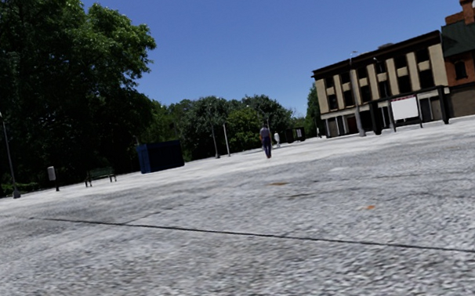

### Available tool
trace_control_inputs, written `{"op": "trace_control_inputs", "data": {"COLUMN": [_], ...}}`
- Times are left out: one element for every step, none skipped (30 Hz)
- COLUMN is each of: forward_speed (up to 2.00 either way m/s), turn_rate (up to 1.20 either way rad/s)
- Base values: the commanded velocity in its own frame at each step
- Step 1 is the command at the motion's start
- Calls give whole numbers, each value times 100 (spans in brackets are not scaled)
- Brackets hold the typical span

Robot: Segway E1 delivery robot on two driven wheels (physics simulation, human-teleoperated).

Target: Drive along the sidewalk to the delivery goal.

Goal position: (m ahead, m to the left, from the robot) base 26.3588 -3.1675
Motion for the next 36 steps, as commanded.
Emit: {"op": "trace_control_inputs", "data": {"forward_speed": [200,200,200,200,200,200,200,200,200,200,200,200,200,200,200,200,200,200,200,200,200,200,200,200,200,200,200,200,200,200,200,200,200,200,200,200], "turn_rate": [0,0,0,0,0,0,-3,-11,-11,-15,-15,-15,-16,-16,-20,-22,-22,-22,-22,-22,-22,-22,-22,-23,-23,-23,-23,-23,-23,-23,-23,-23,-23,-23,-23,-23]}}
